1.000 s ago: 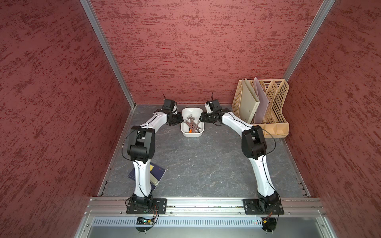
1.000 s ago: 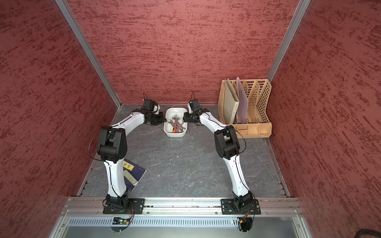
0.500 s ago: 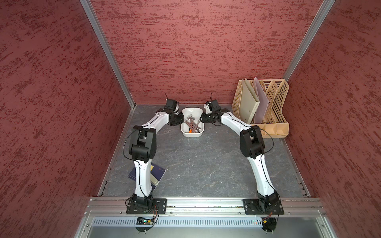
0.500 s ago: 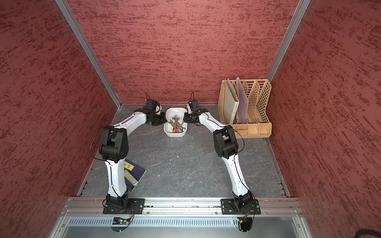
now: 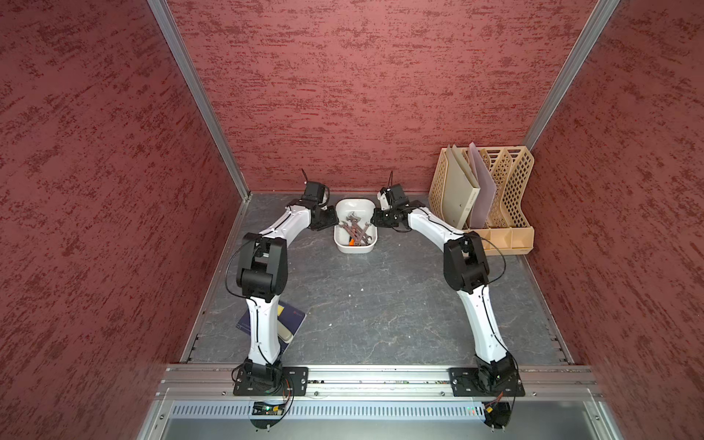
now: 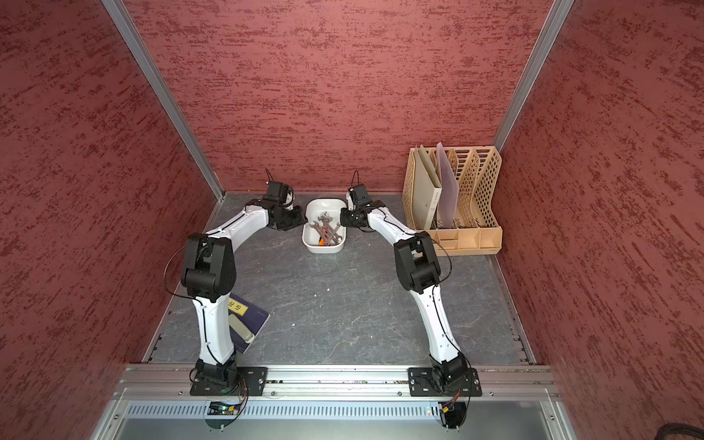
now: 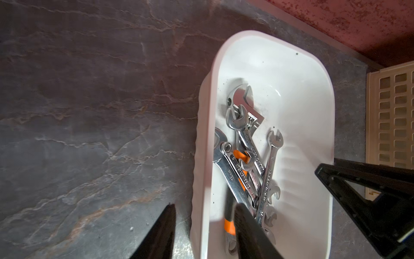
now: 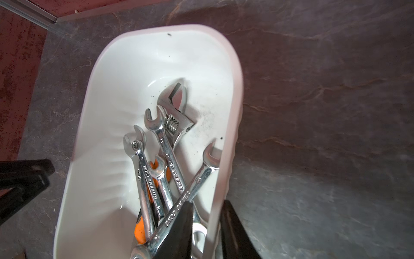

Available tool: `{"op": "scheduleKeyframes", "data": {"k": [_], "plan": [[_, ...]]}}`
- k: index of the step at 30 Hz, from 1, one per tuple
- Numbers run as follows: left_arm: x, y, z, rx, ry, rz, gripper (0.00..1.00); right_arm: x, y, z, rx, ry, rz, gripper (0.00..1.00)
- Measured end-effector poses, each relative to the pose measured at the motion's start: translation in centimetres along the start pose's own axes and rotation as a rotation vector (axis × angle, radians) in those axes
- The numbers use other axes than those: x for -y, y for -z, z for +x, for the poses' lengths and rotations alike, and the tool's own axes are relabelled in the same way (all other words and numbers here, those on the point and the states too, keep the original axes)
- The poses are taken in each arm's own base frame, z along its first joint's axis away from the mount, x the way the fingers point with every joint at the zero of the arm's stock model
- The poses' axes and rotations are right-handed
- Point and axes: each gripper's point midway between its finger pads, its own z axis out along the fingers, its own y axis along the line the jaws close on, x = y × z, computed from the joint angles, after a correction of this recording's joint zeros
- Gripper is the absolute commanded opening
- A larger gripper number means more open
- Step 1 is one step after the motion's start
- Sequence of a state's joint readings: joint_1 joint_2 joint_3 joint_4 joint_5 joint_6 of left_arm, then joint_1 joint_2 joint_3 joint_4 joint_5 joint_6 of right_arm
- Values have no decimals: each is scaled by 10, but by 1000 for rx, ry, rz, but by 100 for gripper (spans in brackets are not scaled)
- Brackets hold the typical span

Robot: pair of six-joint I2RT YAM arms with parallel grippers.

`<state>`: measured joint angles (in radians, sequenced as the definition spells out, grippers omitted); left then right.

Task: Take out the wrench from the storage box
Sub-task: Move the storage box to the center of the board.

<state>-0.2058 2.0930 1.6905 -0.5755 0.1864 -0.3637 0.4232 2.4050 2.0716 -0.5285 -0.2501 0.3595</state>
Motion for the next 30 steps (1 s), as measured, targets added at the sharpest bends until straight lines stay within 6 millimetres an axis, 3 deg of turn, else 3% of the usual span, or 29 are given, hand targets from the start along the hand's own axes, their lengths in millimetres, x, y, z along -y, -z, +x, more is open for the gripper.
{"op": "scheduleKeyframes", "data": {"k": [7,12,19,30], "plan": [[3,-2,-8,14,-4,-1,42,0,0,0,-1,-1,-1,21],[-4,-21,6,-35,12,-5,29,0,0,1,-4,-1,-3,20],[0,-24,12,-49,15,7,14,1,-1,3,-10,-11,-5,13],[6,-24,25,-63,1,6,10,3,3,8,12,-28,-12,3]]}}
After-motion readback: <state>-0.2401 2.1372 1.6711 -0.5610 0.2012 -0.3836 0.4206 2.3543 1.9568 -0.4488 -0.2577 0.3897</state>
